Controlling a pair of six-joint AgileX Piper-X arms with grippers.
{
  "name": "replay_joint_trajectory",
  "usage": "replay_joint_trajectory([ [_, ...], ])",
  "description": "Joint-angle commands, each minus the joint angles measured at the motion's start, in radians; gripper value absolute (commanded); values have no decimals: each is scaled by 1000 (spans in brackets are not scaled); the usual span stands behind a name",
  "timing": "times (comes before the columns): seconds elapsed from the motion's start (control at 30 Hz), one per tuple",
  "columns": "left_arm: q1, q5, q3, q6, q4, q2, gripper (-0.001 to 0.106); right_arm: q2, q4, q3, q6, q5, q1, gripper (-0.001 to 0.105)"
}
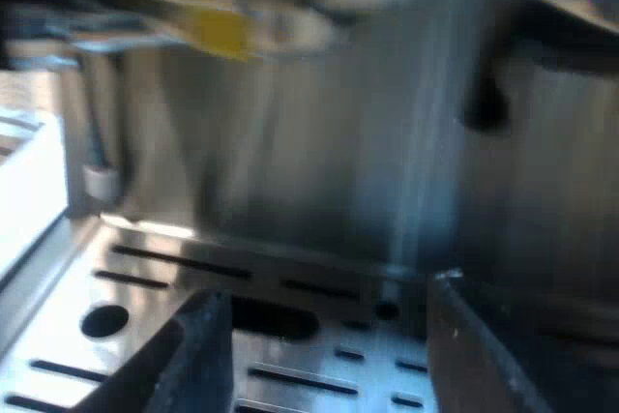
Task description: Put the handle in the coffee machine
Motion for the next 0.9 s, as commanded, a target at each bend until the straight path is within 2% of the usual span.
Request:
replay_joint_trajectory([
  [0.03, 7, 84, -27, -33, -85, -16, 0, 1, -30, 22, 15, -21, -6, 47],
  [0.17, 7, 95, -27, -33, -80, -16, 0, 68, -173, 47, 15, 11, -6, 47],
  [0.33, 7, 95, -27, -33, -80, -16, 0, 157, -372, 47, -55, 47, -29, 47],
  [0.47, 7, 95, -27, -33, -80, -16, 0, 209, -529, 47, -100, -19, -63, 47],
  [0.5, 7, 95, -27, -33, -80, -16, 0, 236, -596, 45, -130, -93, -82, 47],
  [0.63, 7, 95, -27, -33, -77, -16, 0, 271, -665, 37, -131, -149, -107, 47],
  [0.73, 7, 95, -27, -33, -75, -16, 0, 309, -696, -14, -152, -161, -122, 47],
  [0.8, 7, 95, -27, -33, -73, -16, 0, 332, -695, -62, -200, -171, -122, 47],
  [0.9, 7, 95, -27, -33, -73, -16, 0, 355, -695, -113, -234, -171, -122, 47],
])
